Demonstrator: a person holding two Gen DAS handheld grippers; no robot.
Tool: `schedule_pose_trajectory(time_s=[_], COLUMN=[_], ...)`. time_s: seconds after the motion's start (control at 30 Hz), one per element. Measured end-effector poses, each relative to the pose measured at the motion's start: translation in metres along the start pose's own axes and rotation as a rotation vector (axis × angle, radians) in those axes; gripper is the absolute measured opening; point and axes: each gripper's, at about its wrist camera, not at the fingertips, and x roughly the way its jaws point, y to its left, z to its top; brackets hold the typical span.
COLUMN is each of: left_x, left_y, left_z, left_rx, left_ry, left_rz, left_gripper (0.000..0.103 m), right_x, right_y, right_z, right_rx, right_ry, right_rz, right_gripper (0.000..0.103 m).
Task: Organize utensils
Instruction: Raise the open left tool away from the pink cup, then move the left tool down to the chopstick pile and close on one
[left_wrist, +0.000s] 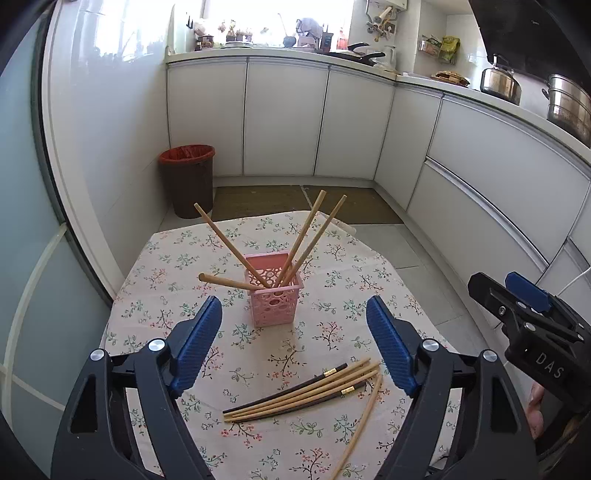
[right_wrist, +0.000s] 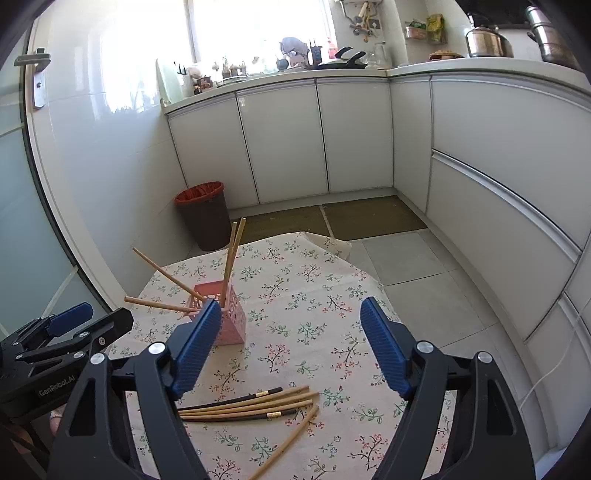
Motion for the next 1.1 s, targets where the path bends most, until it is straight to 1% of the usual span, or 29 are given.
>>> schedule_pose_trajectory(time_s=[0.03, 0.1, 0.17, 0.23, 0.27, 0.33, 0.43, 0.57, 0.63, 0.7, 0.77, 0.8, 0.87, 1.0, 1.1], left_x=[-0.001, -0.004, -0.004, -0.004, -0.004, 0.001, 0.013, 0.037, 0.052, 0.067, 0.084, 0.092, 0.109, 0.141, 0.159], left_y=[-0.002, -0.004, -0.008, -0.010, -0.012, -0.017, -0.026, -0.039, -0.044, -0.049, -0.053, -0.055, -0.056, -0.058, -0.066], left_z=[-0.001, -0.004, -0.007, -0.011, -0.013, -0.018, -0.025, -0.037, -0.045, -0.052, -0.062, -0.066, -0.072, -0.076, -0.079], left_rx=[0.003, 0.013, 0.027, 0.038, 0.042, 0.060, 0.092, 0.141, 0.158, 0.165, 0.178, 0.183, 0.189, 0.148, 0.104], left_ry=[-0.001, 0.001, 0.008, 0.017, 0.022, 0.047, 0.108, 0.208, 0.271, 0.344, 0.434, 0.468, 0.526, 0.626, 0.725], left_rz=[-0.001, -0.003, 0.001, 0.001, 0.001, -0.007, -0.030, -0.054, -0.067, -0.089, -0.112, -0.112, -0.107, -0.136, -0.232], left_gripper=[0.080, 0.083, 0.084, 0.090, 0.091, 0.095, 0.095, 0.096, 0.096, 0.096, 0.096, 0.096, 0.096, 0.096, 0.095], right_x=[-0.003, -0.008, -0.015, -0.021, -0.025, -0.031, -0.038, -0.034, -0.027, -0.020, -0.011, -0.006, 0.001, 0.009, 0.013], right_y=[-0.002, -0.006, -0.013, -0.019, -0.023, -0.030, -0.043, -0.060, -0.068, -0.077, -0.085, -0.088, -0.094, -0.098, -0.102], right_z=[-0.003, -0.009, -0.016, -0.023, -0.027, -0.036, -0.054, -0.084, -0.100, -0.115, -0.127, -0.131, -0.137, -0.144, -0.147], right_rx=[0.000, 0.005, 0.018, 0.030, 0.035, 0.051, 0.087, 0.119, 0.134, 0.162, 0.192, 0.205, 0.225, 0.216, 0.206], right_ry=[-0.004, -0.014, -0.022, -0.019, -0.014, -0.001, 0.049, 0.159, 0.221, 0.283, 0.341, 0.368, 0.399, 0.431, 0.452], right_rz=[-0.007, -0.016, -0.021, -0.023, -0.024, -0.023, -0.015, -0.011, -0.019, -0.017, -0.009, -0.006, 0.000, -0.013, -0.014], right_gripper=[0.080, 0.085, 0.087, 0.087, 0.088, 0.088, 0.090, 0.091, 0.091, 0.091, 0.091, 0.091, 0.091, 0.091, 0.091])
